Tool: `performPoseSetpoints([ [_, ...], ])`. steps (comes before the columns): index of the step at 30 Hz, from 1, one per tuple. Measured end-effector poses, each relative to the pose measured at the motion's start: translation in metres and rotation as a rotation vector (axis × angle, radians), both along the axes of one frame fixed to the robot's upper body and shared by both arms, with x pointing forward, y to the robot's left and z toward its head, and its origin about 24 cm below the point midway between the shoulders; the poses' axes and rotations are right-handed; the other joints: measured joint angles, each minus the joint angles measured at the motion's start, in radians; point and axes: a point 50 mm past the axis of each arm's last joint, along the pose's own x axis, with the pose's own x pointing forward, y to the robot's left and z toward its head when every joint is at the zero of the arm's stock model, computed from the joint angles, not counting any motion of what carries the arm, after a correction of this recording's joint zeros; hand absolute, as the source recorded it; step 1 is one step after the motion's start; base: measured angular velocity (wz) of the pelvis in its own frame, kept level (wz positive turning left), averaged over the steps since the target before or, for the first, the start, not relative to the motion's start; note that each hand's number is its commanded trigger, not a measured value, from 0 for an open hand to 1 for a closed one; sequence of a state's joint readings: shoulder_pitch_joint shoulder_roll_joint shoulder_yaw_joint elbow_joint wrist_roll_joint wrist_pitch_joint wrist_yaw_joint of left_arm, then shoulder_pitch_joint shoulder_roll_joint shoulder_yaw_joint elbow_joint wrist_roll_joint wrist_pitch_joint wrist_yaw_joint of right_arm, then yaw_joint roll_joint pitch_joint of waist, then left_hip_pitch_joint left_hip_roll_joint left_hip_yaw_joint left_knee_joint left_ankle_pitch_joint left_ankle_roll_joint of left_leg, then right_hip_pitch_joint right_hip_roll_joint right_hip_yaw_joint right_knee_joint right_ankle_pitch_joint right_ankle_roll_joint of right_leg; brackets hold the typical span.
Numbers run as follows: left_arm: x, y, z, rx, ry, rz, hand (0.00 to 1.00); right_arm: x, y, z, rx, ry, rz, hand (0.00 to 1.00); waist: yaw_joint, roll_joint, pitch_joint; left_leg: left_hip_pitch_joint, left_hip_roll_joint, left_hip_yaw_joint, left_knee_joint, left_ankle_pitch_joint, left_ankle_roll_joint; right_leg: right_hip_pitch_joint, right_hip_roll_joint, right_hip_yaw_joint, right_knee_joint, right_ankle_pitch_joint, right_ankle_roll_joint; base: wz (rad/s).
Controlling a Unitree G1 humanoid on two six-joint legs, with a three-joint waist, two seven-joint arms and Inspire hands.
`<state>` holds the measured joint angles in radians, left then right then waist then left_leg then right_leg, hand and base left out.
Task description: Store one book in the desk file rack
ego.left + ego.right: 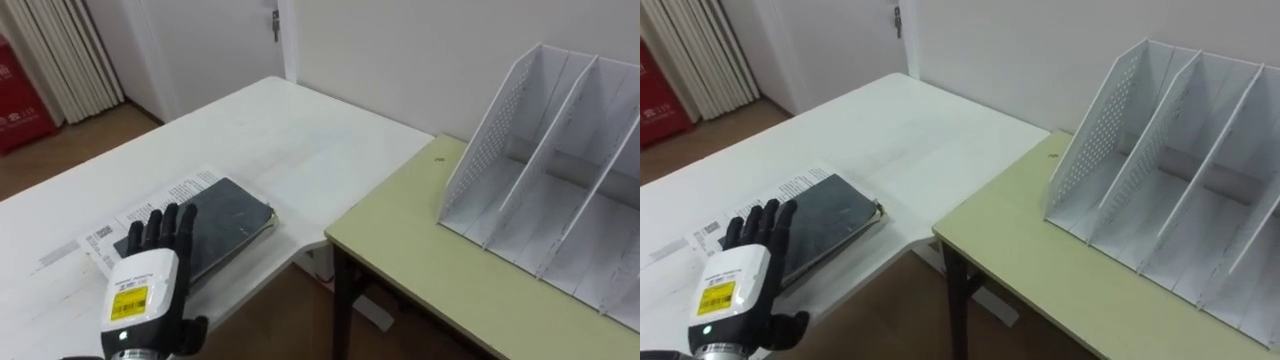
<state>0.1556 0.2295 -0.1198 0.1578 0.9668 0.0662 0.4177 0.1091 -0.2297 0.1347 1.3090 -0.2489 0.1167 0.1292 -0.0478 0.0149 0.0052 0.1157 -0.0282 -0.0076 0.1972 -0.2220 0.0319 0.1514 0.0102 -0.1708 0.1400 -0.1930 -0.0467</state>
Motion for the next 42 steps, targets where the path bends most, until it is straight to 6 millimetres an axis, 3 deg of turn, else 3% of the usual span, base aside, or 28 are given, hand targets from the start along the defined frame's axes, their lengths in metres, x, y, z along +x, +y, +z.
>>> performPoseSetpoints([
  [11, 0.015, 0.005, -0.006, -0.169, 0.102, 0.049, 0.00, 0.013, 0.000, 0.001, -0.005, -0.020, 0.044, 0.00, -0.003, 0.019, -0.0007, 0.014, -0.001, 0.004, 0.000, 0.001, 0.002, 0.006, -0.002, 0.002, 0.002, -0.001, 0.000, 0.00],
  [13, 0.015, 0.007, -0.010, -0.193, 0.143, 0.060, 0.25, 0.011, 0.000, 0.001, -0.009, -0.005, 0.038, 0.00, -0.004, 0.022, -0.0008, 0.014, -0.001, 0.002, 0.000, 0.002, 0.002, 0.006, -0.003, 0.004, 0.013, -0.003, 0.001, 0.00],
  [14, 0.014, 0.008, -0.013, -0.202, 0.170, 0.066, 0.54, 0.010, 0.000, 0.001, -0.004, 0.008, 0.034, 0.00, -0.004, 0.023, -0.0013, 0.015, -0.001, 0.002, -0.001, 0.002, 0.002, 0.007, -0.003, 0.005, 0.014, -0.003, 0.001, 0.00],
  [17, 0.011, 0.010, -0.020, -0.199, 0.223, 0.073, 1.00, 0.008, 0.000, 0.001, -0.001, 0.024, 0.028, 0.00, -0.008, 0.025, -0.0022, 0.014, -0.001, 0.004, 0.001, 0.002, 0.002, 0.007, -0.003, 0.005, 0.019, -0.003, 0.000, 0.00],
  [23, 0.023, 0.031, -0.008, -0.154, 0.180, 0.134, 1.00, 0.011, -0.003, 0.002, -0.016, 0.036, 0.065, 0.00, -0.038, 0.031, -0.0045, 0.020, -0.001, 0.011, 0.000, 0.005, 0.003, 0.008, -0.003, 0.009, 0.031, -0.004, 0.000, -0.02],
  [29, 0.028, 0.035, -0.003, -0.113, 0.168, 0.148, 1.00, 0.011, -0.003, 0.002, -0.023, 0.042, 0.065, 0.00, -0.042, 0.033, -0.0060, 0.035, 0.001, 0.025, -0.008, 0.007, 0.003, 0.011, 0.000, 0.030, 0.037, -0.004, 0.000, -0.09],
  [42, 0.034, 0.037, 0.003, -0.053, 0.156, 0.161, 1.00, 0.012, -0.004, 0.003, -0.044, 0.034, 0.027, 0.00, -0.053, 0.041, -0.0105, 0.037, 0.000, 0.028, -0.015, 0.008, 0.004, 0.011, 0.004, 0.033, 0.031, -0.003, 0.000, 0.00],
])
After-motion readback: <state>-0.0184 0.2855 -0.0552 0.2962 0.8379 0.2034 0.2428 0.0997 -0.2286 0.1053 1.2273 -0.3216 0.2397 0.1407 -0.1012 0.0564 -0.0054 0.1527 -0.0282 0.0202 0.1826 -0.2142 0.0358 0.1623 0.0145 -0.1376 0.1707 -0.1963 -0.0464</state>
